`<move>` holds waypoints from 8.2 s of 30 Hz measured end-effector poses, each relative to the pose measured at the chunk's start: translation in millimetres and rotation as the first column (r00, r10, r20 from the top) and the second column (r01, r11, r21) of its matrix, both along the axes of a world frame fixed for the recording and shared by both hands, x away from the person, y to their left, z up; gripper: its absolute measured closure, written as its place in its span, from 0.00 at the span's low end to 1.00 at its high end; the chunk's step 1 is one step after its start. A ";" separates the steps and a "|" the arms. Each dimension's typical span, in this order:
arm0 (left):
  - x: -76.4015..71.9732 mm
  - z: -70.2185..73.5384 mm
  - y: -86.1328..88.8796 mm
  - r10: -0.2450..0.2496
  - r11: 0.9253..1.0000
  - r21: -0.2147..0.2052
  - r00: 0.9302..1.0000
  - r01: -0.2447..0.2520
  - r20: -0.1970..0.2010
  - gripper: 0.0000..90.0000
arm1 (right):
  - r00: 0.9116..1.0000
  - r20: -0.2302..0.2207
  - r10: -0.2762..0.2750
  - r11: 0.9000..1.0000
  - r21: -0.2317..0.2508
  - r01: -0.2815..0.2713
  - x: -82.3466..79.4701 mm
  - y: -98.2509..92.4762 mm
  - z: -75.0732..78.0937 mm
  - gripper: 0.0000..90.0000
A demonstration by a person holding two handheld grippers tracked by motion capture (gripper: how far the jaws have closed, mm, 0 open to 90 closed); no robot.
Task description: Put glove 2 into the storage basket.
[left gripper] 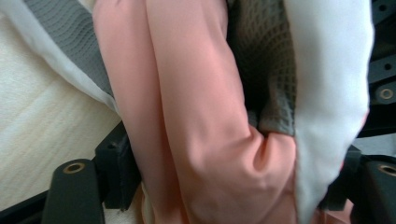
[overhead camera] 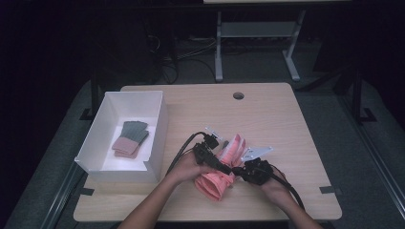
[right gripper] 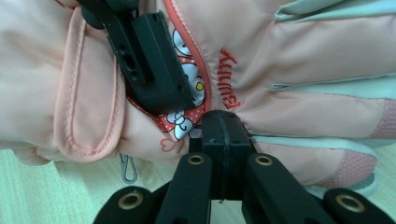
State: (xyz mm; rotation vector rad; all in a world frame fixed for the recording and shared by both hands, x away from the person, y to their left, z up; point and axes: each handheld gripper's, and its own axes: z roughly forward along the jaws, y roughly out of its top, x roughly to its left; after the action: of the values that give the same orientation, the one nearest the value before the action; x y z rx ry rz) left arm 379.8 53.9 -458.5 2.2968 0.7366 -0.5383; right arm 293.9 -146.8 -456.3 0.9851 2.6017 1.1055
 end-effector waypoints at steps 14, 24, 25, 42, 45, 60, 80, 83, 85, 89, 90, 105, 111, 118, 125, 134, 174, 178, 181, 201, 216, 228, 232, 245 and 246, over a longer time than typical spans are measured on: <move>5.2 -2.3 14.9 0.047 0.996 -0.076 0.995 -0.053 -0.090 0.68 | 1.000 0.005 0.014 1.000 0.018 -0.014 -1.1 -4.6 4.4 1.00; 3.0 10.1 21.0 0.101 0.991 -0.074 0.991 -0.108 -0.089 0.69 | 1.000 0.022 -0.021 0.995 0.099 0.019 -12.3 -29.5 22.4 0.80; 3.1 11.9 22.1 0.104 0.991 -0.075 0.991 -0.111 -0.084 0.69 | 0.999 0.025 -0.023 0.995 0.096 0.021 -12.9 -33.1 22.6 0.76; 4.7 76.4 48.4 0.217 0.974 -0.066 0.976 -0.215 0.031 0.68 | 0.990 0.001 -0.145 0.987 0.072 0.144 -23.1 -70.9 2.4 0.15; 5.5 90.5 54.9 0.232 0.971 -0.068 0.971 -0.228 0.050 0.68 | 0.988 0.008 -0.152 0.986 0.072 0.151 -22.3 -71.9 1.6 0.15; 10.5 154.5 106.3 0.294 0.955 -0.072 0.947 -0.287 0.131 0.68 | 0.986 0.019 -0.166 0.983 0.080 0.164 -21.6 -72.0 0.6 0.15; 16.8 202.4 233.4 0.519 0.855 -0.095 0.836 -0.510 0.179 0.68 | 0.985 0.025 -0.171 0.983 0.072 0.168 -19.9 -72.7 -0.7 0.12; 17.4 198.3 252.4 0.561 0.827 -0.097 0.810 -0.553 0.172 0.68 | 0.984 0.025 -0.177 0.982 0.078 0.175 -19.6 -73.2 -1.3 0.12; 18.4 194.3 261.1 0.581 0.814 -0.091 0.796 -0.574 0.170 0.68 | 0.984 0.027 -0.177 0.982 0.076 0.174 -19.6 -73.2 -1.0 0.12; 22.7 180.4 273.5 0.613 0.788 -0.058 0.774 -0.613 0.156 0.68 | 0.984 0.024 -0.174 0.982 0.072 0.172 -19.6 -72.6 -1.4 0.12; 24.0 176.5 275.3 0.620 0.783 -0.050 0.770 -0.620 0.150 0.68 | 0.985 0.024 -0.173 0.983 0.072 0.171 -19.7 -72.7 -1.4 0.12; 52.9 113.9 271.7 0.645 0.755 0.075 0.758 -0.652 0.094 0.68 | 0.985 0.019 -0.171 0.983 0.076 0.169 -19.0 -74.2 -1.0 0.12; 64.2 90.7 261.4 0.627 0.762 0.136 0.774 -0.633 0.084 0.68 | 0.985 0.020 -0.173 0.982 0.079 0.171 -19.3 -75.3 -0.6 0.12; 74.5 71.2 251.5 0.611 0.770 0.179 0.788 -0.613 0.071 0.67 | 0.985 0.018 -0.174 0.982 0.080 0.172 -19.3 -75.3 -0.5 0.12; 78.1 46.8 251.9 0.595 0.784 0.204 0.803 -0.586 0.018 0.66 | 0.984 0.020 -0.176 0.981 0.081 0.174 -19.6 -75.8 -0.4 0.12; 76.3 46.3 257.0 0.584 0.796 0.168 0.811 -0.581 0.037 0.38 | 0.985 0.019 -0.174 0.982 0.080 0.172 -19.7 -75.0 -0.5 0.12; 37.1 139.0 271.1 0.548 0.806 0.048 0.774 -0.590 0.317 0.18 | 0.985 0.019 -0.174 0.981 0.086 0.172 -17.2 -77.2 -0.7 0.12; 32.2 150.5 258.2 0.521 0.826 0.028 0.782 -0.563 0.341 0.18 | 0.984 0.017 -0.175 0.981 0.084 0.173 -17.8 -76.5 -0.5 0.12; 28.7 156.3 246.1 0.502 0.842 0.008 0.788 -0.540 0.356 0.18 | 0.984 0.017 -0.176 0.981 0.085 0.174 -18.1 -76.6 -0.1 0.12; 5.4 163.5 144.8 0.322 0.936 -0.008 0.845 -0.353 0.427 0.19 | 0.984 0.022 -0.175 0.982 0.081 0.172 -18.6 -77.4 0.3 0.12; -12.8 142.7 83.7 0.214 0.968 0.026 0.880 -0.248 0.425 0.19 | 0.986 0.027 -0.167 0.983 0.076 0.164 -18.8 -77.1 0.1 0.12; -30.0 119.3 48.8 0.135 0.983 0.057 0.900 -0.174 0.415 0.19 | 0.987 0.030 -0.161 0.985 0.076 0.158 -19.0 -76.9 0.1 0.12; -34.3 106.1 39.7 0.124 0.985 0.064 0.907 -0.163 0.403 0.19 | 0.987 0.029 -0.160 0.985 0.076 0.157 -19.2 -76.9 0.3 0.12; -46.4 65.2 25.9 0.072 0.988 0.095 0.911 -0.121 0.407 0.19 | 0.988 0.028 -0.153 0.986 0.071 0.150 -19.5 -76.3 -0.1 0.12; -46.8 62.6 25.8 0.057 0.989 0.103 0.911 -0.108 0.409 0.19 | 0.988 0.029 -0.152 0.986 0.070 0.150 -19.6 -76.1 -0.1 0.12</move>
State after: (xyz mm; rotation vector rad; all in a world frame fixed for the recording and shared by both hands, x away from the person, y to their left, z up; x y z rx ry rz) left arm 333.1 79.7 -395.9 2.3686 0.6686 0.0320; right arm 274.3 -222.9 -456.4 1.1462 2.4313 1.1685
